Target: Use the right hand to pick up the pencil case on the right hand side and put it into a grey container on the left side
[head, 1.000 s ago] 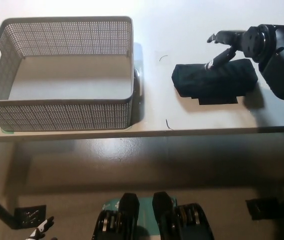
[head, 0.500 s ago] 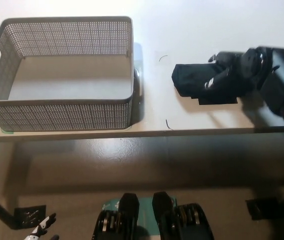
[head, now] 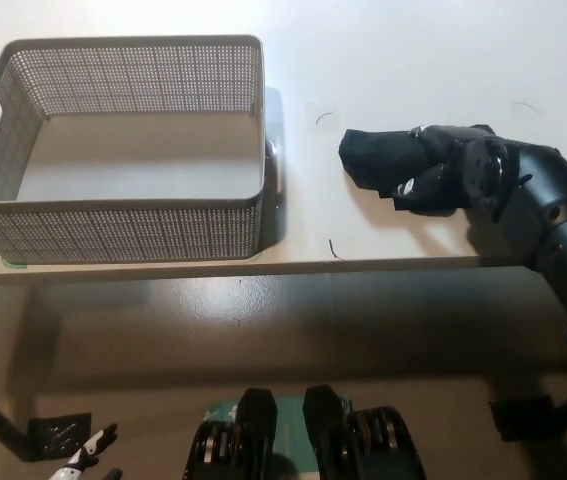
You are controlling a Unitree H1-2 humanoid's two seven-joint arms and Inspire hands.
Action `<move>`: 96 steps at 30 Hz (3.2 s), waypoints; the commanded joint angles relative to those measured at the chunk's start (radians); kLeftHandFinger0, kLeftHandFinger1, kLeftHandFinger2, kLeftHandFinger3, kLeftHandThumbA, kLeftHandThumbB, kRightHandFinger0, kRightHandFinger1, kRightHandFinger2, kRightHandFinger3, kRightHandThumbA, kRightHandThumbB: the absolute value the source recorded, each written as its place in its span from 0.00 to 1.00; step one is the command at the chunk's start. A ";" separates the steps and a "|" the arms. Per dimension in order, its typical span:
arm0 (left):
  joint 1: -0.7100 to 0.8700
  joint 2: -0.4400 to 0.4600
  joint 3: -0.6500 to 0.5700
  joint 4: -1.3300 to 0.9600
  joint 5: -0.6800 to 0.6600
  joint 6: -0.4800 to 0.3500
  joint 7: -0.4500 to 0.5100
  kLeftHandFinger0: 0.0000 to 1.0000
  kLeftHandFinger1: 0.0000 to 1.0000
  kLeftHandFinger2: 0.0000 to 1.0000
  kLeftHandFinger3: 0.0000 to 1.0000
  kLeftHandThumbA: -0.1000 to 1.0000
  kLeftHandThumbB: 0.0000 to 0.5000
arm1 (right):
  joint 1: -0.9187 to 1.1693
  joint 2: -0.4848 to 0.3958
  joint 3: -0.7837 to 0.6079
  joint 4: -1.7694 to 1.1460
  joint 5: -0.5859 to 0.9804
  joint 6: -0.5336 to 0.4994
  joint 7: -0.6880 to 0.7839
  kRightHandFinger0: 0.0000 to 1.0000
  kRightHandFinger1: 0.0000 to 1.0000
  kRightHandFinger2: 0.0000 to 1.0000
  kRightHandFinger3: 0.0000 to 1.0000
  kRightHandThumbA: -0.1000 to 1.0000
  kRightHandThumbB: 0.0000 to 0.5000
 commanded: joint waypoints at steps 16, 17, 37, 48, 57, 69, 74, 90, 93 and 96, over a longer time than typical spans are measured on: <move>-0.052 0.035 -0.009 -0.004 -0.023 -0.054 -0.010 1.00 1.00 1.00 1.00 1.00 0.63 | 0.110 0.014 0.042 0.048 -0.055 -0.101 -0.614 0.00 0.19 0.56 0.33 0.00 0.48; -0.053 0.035 -0.006 -0.004 -0.019 -0.054 -0.014 1.00 1.00 1.00 1.00 1.00 0.64 | 0.108 0.012 0.039 0.049 -0.051 -0.107 -0.624 0.00 0.23 0.65 0.37 0.00 0.43; -0.043 0.029 -0.006 0.003 -0.008 -0.054 -0.003 1.00 1.00 1.00 1.00 1.00 0.63 | 0.095 -0.063 0.009 -0.006 -0.036 -0.296 -0.834 0.00 0.01 0.43 0.39 0.00 0.45; -0.034 0.025 0.001 0.006 -0.010 -0.054 -0.003 1.00 1.00 1.00 1.00 1.00 0.64 | -0.025 -0.075 -0.027 -0.066 -0.031 -0.337 -0.893 0.00 0.16 0.76 0.63 0.00 0.40; -0.015 0.024 0.002 -0.004 0.001 -0.041 -0.008 1.00 1.00 1.00 1.00 1.00 0.67 | -0.124 -0.037 -0.036 -0.154 -0.033 -0.322 -0.828 0.00 0.42 0.82 0.97 0.00 0.21; -0.001 0.028 -0.005 -0.021 0.023 -0.013 -0.015 1.00 1.00 1.00 1.00 1.00 0.63 | -0.231 0.098 0.004 -0.230 -0.090 -0.274 -0.818 0.00 0.42 0.82 0.98 0.00 0.33; 0.000 0.024 -0.007 -0.021 0.011 -0.005 -0.026 1.00 1.00 1.00 1.00 1.00 0.63 | -0.300 0.188 0.028 -0.199 -0.109 -0.254 -0.799 0.00 0.29 0.72 0.81 0.00 0.36; 0.001 0.021 -0.024 -0.056 0.021 0.021 -0.045 1.00 1.00 1.00 1.00 1.00 0.57 | -0.321 0.368 0.035 -0.082 -0.078 -0.323 -0.734 0.00 0.00 0.19 0.32 0.00 0.55; -0.003 0.026 -0.026 -0.061 0.014 0.020 -0.054 1.00 1.00 1.00 1.00 1.00 0.58 | -0.324 0.373 0.026 -0.045 -0.066 -0.331 -0.720 0.00 0.00 0.15 0.24 0.00 0.49; -0.007 0.031 -0.031 -0.070 0.024 0.032 -0.060 1.00 1.00 1.00 1.00 1.00 0.59 | -0.323 0.364 0.003 -0.035 -0.036 -0.304 -0.646 0.00 0.05 0.38 0.17 0.00 0.45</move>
